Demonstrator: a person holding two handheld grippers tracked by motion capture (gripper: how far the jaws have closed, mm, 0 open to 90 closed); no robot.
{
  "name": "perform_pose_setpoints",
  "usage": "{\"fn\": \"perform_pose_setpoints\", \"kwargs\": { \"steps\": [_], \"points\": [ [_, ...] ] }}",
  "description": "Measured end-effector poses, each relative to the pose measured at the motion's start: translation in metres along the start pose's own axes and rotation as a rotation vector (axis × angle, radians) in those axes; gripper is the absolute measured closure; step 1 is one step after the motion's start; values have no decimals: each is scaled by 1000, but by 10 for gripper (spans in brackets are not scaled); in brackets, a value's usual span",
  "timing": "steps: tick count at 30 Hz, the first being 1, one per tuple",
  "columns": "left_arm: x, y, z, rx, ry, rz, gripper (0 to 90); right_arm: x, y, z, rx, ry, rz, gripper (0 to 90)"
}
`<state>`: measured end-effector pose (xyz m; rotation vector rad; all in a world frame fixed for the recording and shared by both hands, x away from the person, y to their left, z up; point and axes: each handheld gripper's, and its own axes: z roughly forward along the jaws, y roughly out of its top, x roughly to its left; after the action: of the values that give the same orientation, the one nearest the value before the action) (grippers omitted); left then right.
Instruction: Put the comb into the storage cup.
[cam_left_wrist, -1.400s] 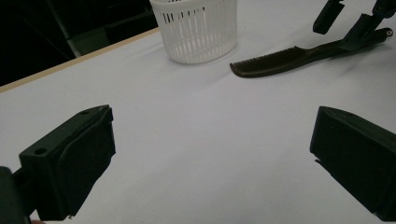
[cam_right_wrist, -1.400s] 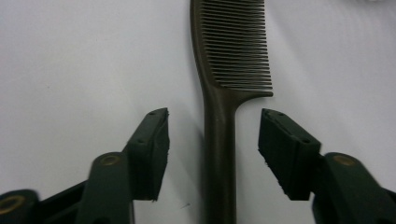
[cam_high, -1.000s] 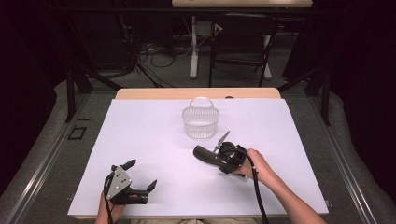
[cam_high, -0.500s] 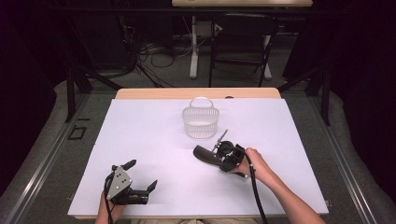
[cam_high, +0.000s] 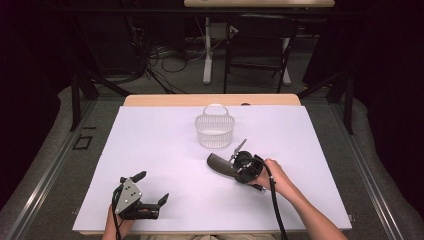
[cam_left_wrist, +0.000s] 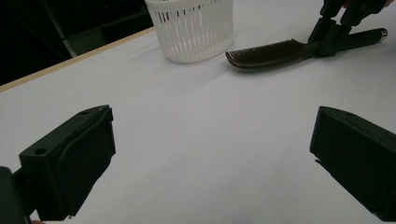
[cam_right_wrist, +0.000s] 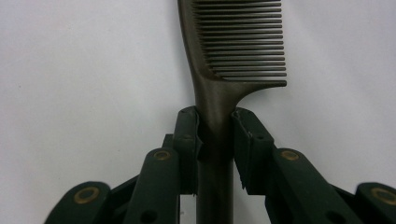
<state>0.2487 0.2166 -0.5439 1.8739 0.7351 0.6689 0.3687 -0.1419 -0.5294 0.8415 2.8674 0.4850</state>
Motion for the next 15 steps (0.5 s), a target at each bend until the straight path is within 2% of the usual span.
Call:
{"fn": "perform_pose_setpoints", "kwargs": {
  "steps": [15],
  "points": [
    [0, 0, 0, -2, -7, 3, 2, 1, -7, -13, -77, -14, -5, 724]
  ]
}}
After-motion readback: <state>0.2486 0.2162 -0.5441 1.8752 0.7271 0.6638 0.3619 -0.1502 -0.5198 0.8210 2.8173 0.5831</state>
